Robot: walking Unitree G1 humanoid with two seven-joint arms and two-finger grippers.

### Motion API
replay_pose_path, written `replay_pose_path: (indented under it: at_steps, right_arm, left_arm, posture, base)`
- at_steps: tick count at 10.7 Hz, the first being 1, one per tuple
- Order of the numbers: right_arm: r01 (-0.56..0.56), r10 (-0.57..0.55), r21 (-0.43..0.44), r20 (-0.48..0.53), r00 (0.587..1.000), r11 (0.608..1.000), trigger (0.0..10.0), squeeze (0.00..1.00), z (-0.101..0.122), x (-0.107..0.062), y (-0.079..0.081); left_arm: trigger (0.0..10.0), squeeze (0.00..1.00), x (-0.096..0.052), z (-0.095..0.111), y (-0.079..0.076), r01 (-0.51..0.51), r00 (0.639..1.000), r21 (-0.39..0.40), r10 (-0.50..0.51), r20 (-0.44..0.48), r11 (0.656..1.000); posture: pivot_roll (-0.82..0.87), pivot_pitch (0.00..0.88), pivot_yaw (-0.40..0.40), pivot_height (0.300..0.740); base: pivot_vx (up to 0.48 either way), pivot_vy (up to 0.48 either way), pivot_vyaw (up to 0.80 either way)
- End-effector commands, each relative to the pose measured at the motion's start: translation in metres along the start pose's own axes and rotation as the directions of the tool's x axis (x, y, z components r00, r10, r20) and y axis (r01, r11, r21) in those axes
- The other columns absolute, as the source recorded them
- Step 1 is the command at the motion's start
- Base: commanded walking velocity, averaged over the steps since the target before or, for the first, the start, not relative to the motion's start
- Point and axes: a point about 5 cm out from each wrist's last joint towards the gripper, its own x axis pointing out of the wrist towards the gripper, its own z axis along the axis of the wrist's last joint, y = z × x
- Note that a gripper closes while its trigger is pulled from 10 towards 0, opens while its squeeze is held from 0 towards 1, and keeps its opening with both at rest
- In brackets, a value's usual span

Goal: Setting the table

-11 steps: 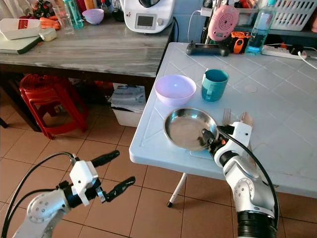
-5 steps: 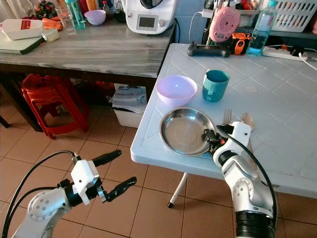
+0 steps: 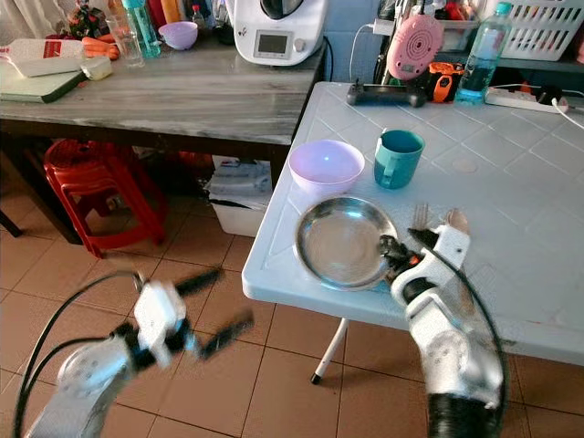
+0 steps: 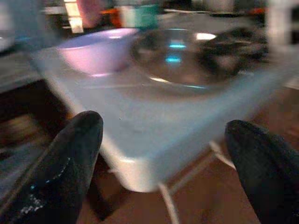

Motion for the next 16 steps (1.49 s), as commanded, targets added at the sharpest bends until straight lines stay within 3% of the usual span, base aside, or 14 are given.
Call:
replay_pose_path:
  at_steps: [1,3,4,5,9,11,16]
  right_arm:
    - [0.054,-0.053,0.016,-0.040,0.998,0.998,0.0,0.00,-0.014,-0.004,-0.004]
    - [0.082,-0.082,0.026,0.026,0.996,0.996,0.0,0.00,-0.016,-0.012,0.005]
    - [0.085,-0.086,0.029,0.045,0.995,0.996,5.3,0.00,-0.016,-0.016,0.007]
    - [0.111,-0.110,-0.005,0.092,0.990,0.994,10.0,0.00,-0.017,-0.022,0.010]
    - [0.170,-0.157,-0.075,0.153,0.976,0.983,10.0,0.00,-0.017,-0.027,0.013]
    - [0.181,-0.160,-0.099,0.192,0.968,0.978,10.0,0.00,-0.008,-0.027,0.012]
    - [0.157,-0.113,-0.149,0.266,0.957,0.976,10.0,0.00,-0.004,-0.029,0.022]
  left_arm:
    - [10.0,0.00,-0.001,-0.005,0.016,-0.126,0.991,-0.005,0.125,-0.049,0.992]
    - [10.0,0.00,0.007,-0.008,0.042,-0.323,0.946,-0.043,0.321,-0.052,0.945]
    - [10.0,0.00,0.009,-0.009,0.048,-0.380,0.925,-0.060,0.377,-0.053,0.923]
    - [10.0,0.00,0.010,-0.013,0.055,-0.455,0.890,-0.072,0.450,-0.074,0.888]
    - [10.0,0.00,0.016,-0.018,0.053,-0.469,0.883,-0.108,0.463,-0.074,0.877]
    - [10.0,0.00,0.016,-0.018,0.059,-0.516,0.857,-0.152,0.511,-0.073,0.843]
    - [10.0,0.00,0.014,-0.014,0.061,-0.527,0.849,-0.149,0.525,-0.054,0.837]
  posture:
    - [0.07,0.055,0.061,0.740]
    - [0.05,0.045,0.055,0.740]
    - [0.05,0.041,0.051,0.740]
    - [0.04,0.038,0.045,0.740]
    - [0.03,0.032,0.037,0.740]
    - [0.03,0.033,0.041,0.740]
    - [0.05,0.030,0.058,0.740]
  base:
    - [0.000,0.000,0.00]
    - [0.000,0.000,0.00]
    - [0.000,0.000,0.00]
    - [0.000,0.000,0.00]
    - [0.000,0.067,-0.35]
    - [0.000,0.277,-0.80]
    - [0.000,0.356,0.00]
